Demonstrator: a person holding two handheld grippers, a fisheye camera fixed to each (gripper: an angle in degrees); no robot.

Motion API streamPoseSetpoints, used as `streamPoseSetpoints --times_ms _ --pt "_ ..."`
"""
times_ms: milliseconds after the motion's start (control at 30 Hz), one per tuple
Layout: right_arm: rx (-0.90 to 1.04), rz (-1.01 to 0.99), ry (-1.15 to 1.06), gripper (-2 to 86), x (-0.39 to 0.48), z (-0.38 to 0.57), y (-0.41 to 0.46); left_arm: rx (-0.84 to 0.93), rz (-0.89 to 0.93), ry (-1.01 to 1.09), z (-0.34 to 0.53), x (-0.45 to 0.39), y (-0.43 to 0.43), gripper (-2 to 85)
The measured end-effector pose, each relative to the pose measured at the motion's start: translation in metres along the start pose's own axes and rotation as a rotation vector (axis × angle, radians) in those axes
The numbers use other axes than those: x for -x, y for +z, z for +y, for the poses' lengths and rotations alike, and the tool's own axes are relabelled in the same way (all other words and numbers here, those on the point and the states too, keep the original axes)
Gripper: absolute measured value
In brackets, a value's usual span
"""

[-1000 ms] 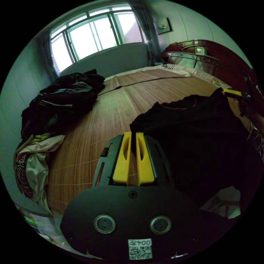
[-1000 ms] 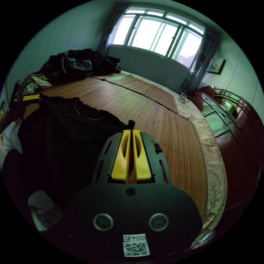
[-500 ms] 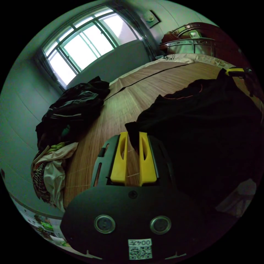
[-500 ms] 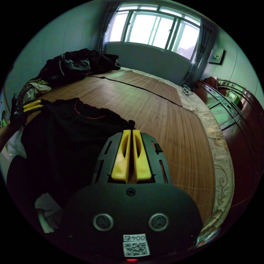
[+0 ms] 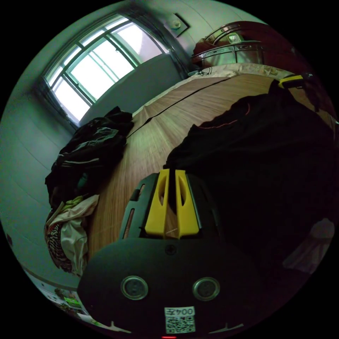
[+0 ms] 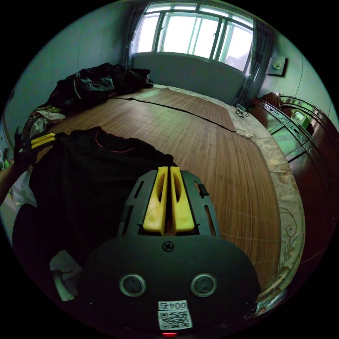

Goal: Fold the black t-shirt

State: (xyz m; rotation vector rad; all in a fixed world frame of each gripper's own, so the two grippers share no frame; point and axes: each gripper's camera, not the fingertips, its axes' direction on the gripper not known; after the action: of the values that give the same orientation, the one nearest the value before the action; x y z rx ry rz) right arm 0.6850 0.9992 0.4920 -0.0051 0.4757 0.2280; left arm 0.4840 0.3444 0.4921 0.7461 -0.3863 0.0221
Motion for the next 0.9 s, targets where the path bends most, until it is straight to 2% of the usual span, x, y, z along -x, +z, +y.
streamPoseSetpoints --times_ms 267,567,900 --pt "0.005 -0.015 -0.018 -0.4 -0.003 0.0 -0.014 0.017 0.057 -0.175 0.008 0.049 0.0 1.4" --pt "-0.087 0.07 -0.115 -0.5 -0.005 0.001 -0.066 -0.096 0.178 -0.375 0.03 0.121 -0.027 1.0" --pt "-0.18 0.132 -0.14 -0.5 -0.028 -0.004 -0.109 -0.21 0.163 -0.431 0.035 0.179 -0.056 1.2"
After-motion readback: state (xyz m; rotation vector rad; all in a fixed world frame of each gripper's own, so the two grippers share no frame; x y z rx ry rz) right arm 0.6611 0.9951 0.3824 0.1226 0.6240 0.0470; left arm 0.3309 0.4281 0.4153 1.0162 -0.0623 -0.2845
